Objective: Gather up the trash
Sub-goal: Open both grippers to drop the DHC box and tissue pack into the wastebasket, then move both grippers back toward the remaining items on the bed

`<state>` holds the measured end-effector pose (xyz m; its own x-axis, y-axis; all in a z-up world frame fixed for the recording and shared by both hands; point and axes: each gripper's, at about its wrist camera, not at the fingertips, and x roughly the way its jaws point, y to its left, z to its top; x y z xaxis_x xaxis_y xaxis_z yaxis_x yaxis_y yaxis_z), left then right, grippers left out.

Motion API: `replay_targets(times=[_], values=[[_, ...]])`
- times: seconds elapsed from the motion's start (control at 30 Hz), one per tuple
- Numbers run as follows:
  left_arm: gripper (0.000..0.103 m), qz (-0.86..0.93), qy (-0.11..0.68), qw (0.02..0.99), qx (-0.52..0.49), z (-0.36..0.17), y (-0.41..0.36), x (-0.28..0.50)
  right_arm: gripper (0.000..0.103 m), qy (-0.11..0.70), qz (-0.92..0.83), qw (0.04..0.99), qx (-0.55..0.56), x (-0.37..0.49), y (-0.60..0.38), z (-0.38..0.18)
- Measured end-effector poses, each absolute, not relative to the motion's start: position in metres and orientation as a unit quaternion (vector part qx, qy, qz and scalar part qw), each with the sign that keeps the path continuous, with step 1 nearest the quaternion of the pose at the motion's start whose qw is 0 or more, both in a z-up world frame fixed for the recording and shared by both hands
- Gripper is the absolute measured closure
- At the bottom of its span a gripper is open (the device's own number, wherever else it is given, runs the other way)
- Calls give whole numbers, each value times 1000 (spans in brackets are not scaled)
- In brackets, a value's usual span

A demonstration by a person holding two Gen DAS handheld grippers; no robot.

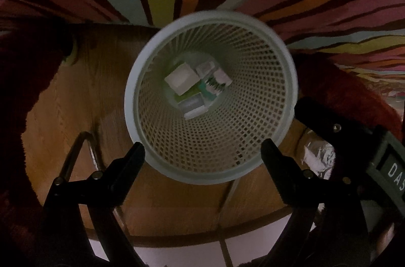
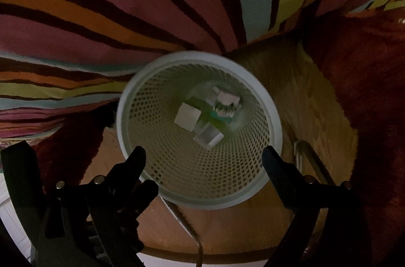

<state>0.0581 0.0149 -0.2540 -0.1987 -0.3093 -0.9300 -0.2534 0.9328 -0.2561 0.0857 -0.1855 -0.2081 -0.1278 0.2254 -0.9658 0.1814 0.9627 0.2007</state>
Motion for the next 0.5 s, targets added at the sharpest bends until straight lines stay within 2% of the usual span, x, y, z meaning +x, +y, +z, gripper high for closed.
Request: replay_targets(times=[0.1, 0.2, 0.5], values=[[13, -30, 764, 615, -192, -242, 17, 57, 14, 736, 25, 661, 141, 83, -186, -195], [13, -36, 756, 624, -195, -229, 20, 54, 8, 722, 36, 674, 152, 81, -189, -182], [13, -48, 715, 671, -190, -180, 25, 45, 8, 658, 70, 736, 145, 71, -189, -130]])
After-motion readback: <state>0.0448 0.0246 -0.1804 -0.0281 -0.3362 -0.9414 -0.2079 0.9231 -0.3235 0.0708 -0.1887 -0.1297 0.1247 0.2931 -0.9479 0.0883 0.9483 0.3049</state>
